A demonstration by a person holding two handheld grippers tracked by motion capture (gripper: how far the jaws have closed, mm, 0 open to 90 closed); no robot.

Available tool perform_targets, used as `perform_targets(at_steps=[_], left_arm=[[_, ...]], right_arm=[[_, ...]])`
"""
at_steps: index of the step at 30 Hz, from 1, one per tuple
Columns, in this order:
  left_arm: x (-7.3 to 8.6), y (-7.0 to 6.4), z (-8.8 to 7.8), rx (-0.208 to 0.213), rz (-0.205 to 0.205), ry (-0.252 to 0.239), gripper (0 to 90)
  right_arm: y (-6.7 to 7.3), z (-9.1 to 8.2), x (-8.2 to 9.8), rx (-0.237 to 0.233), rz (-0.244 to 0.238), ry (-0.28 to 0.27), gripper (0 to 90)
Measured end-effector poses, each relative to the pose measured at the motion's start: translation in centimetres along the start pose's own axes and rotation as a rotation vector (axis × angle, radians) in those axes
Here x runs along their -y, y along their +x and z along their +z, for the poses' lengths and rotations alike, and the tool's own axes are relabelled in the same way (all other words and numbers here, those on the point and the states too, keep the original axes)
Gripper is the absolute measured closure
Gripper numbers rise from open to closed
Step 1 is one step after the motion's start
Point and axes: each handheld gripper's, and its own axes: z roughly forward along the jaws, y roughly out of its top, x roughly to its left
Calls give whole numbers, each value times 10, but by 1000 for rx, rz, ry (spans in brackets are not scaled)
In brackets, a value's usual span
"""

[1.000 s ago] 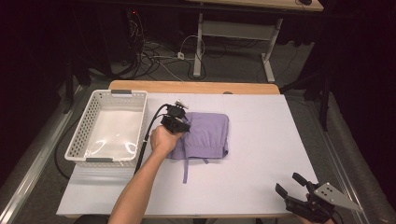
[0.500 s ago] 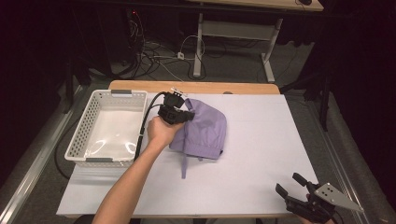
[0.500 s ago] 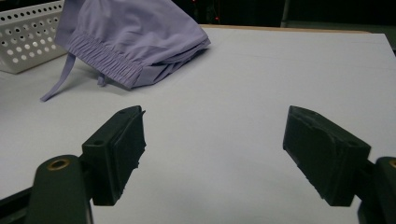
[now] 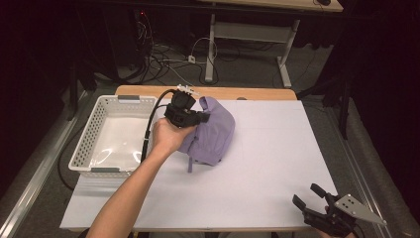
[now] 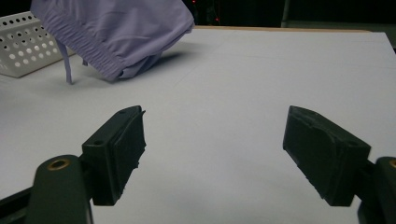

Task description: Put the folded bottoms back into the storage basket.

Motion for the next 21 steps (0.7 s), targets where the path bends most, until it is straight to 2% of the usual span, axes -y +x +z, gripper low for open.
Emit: perform_targets(at_steps=[11, 21], left_arm=[[-7, -7, -39, -7, 29, -30, 821], [1, -5, -67, -10, 27, -66, 820]], right_arm=[[0, 0, 0, 0, -2, 2, 219], [0, 0, 0, -2, -5, 5, 219]])
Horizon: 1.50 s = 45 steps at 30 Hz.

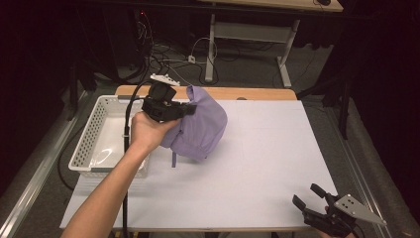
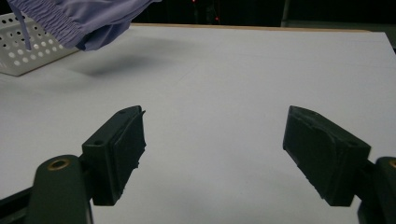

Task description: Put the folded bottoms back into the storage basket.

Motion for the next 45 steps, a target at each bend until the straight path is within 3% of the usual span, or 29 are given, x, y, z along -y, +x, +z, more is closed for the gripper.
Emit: perform_targets(at_steps=[4, 9, 28, 45], left_arm=[[5, 1, -11, -9, 6, 4, 820], [9, 9, -24, -12, -29, -10, 820], [23, 28, -74, -34, -92, -92, 820], [34, 44, -112, -108, -119, -134, 820]], right_arm=[[1, 2, 0, -12, -12, 10, 220], [1, 1, 0, -14, -8, 10, 219], [2, 2, 0, -13, -10, 15, 220], [2, 2, 0, -12, -9, 17, 220]])
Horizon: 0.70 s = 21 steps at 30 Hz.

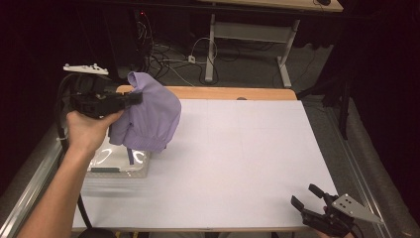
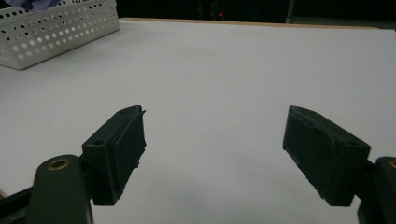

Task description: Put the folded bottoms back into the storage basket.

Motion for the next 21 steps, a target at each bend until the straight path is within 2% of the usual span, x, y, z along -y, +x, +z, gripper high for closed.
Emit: perform_targets(at_steps=[10, 21], left_arm=[[4, 12, -12, -48, -19, -15, 820], [7, 23, -21, -137, -13, -19, 819]], right_arm=[[0, 0, 0, 2, -1, 0, 220], [0, 0, 0, 2, -1, 1, 220]])
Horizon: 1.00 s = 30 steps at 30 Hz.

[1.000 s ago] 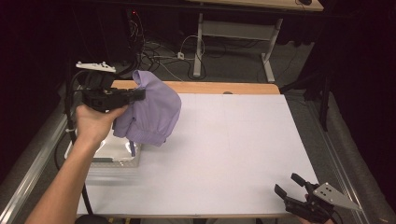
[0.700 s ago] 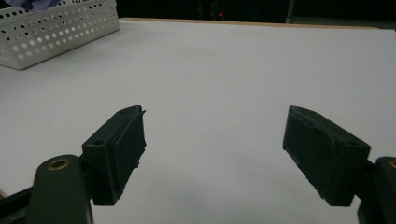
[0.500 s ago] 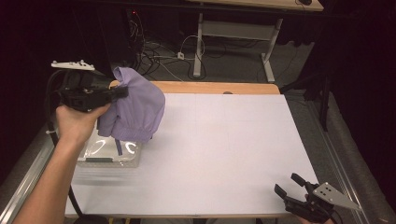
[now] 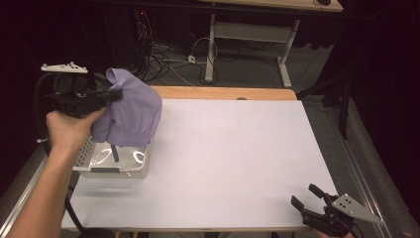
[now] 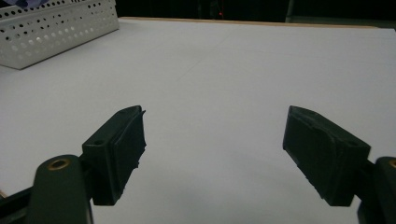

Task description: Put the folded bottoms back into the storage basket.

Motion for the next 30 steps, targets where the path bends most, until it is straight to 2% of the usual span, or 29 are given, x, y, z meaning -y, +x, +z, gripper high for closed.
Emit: perform_targets(at_steps=[6, 14, 17, 24, 30], left_arm=[[3, 6, 1, -51, 8, 23, 817], [9, 20, 9, -76, -31, 40, 816], [12, 24, 14, -101, -31, 58, 816], [16, 32, 25, -125, -46, 74, 815], [20, 37, 35, -128, -63, 88, 814]], right_arm=[[0, 0, 0, 2, -2, 2, 220], [0, 1, 0, 0, -4, 8, 220], [0, 1, 0, 0, -3, 10, 220], [0, 1, 0, -1, -4, 12, 220], [0, 1, 0, -1, -2, 12, 220]])
